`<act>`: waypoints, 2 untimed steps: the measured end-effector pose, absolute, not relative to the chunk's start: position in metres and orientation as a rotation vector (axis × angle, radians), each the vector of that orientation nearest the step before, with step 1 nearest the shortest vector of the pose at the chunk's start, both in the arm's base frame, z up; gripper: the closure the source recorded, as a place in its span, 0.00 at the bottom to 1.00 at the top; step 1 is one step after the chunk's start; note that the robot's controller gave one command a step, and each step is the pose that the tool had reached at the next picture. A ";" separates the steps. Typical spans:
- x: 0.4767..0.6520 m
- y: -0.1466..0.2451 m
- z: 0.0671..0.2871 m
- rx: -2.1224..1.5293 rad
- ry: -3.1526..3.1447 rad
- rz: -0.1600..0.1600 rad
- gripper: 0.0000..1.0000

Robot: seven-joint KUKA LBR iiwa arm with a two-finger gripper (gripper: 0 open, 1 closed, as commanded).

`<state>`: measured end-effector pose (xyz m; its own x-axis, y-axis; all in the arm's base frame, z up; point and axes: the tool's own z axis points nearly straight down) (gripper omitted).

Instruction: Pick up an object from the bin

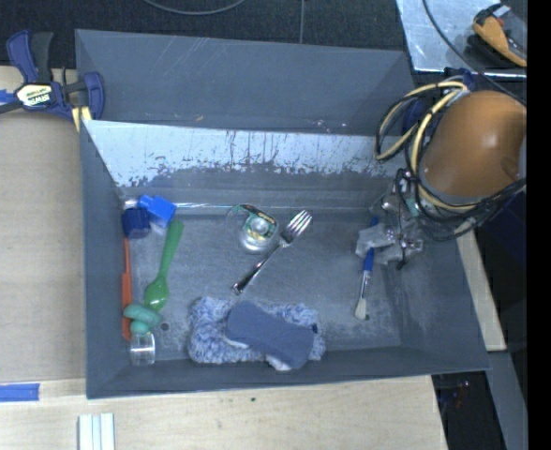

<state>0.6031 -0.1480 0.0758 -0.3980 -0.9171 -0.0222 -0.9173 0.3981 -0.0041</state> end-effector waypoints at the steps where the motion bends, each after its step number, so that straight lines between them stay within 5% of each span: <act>1: 0.603 -0.148 0.076 -1.712 2.609 0.014 1.00; 2: 0.598 -0.149 0.101 -1.723 2.619 0.024 1.00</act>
Offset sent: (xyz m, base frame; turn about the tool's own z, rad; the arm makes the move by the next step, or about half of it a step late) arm 0.0000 0.0001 0.1012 0.0001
